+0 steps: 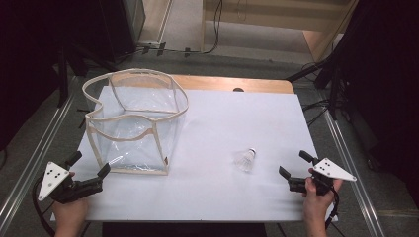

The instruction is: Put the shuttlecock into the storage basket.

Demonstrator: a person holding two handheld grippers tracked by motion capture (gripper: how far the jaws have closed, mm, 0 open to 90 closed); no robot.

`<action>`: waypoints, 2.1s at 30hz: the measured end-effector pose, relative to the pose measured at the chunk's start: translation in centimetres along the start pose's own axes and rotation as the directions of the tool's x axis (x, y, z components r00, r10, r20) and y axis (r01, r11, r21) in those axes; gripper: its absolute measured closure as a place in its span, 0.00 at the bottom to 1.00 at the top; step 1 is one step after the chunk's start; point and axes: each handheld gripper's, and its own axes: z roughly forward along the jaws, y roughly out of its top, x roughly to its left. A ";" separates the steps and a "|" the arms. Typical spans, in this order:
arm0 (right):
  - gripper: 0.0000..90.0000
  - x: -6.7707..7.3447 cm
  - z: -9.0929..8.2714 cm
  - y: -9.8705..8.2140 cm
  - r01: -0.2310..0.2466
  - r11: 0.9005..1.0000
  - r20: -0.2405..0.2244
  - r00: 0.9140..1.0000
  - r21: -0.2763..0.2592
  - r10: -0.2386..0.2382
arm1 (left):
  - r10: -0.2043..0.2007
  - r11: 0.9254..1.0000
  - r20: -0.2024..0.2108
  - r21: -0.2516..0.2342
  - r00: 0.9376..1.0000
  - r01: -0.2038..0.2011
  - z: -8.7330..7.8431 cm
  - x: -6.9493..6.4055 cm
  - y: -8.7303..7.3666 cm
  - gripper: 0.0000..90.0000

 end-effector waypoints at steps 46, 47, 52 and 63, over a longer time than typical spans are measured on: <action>0.97 5.5 6.2 3.9 0.268 0.870 -0.234 0.955 0.414 -0.183 | 0.003 1.000 -0.002 0.004 1.000 -0.003 -0.1 -0.2 -0.1 0.00; 0.97 5.6 6.5 3.9 0.278 0.866 -0.246 0.951 0.415 -0.187 | 0.004 1.000 -0.001 0.003 1.000 -0.004 -0.1 -0.2 -0.1 0.00; 0.98 6.5 7.3 4.2 0.361 0.836 -0.299 0.921 0.413 -0.250 | 0.003 1.000 -0.001 0.002 1.000 -0.003 -0.1 -0.2 -0.1 0.00; 0.98 7.5 9.8 4.8 0.373 0.826 -0.313 0.915 0.422 -0.253 | 0.002 1.000 0.002 0.001 1.000 -0.002 -0.1 -0.2 -0.1 0.00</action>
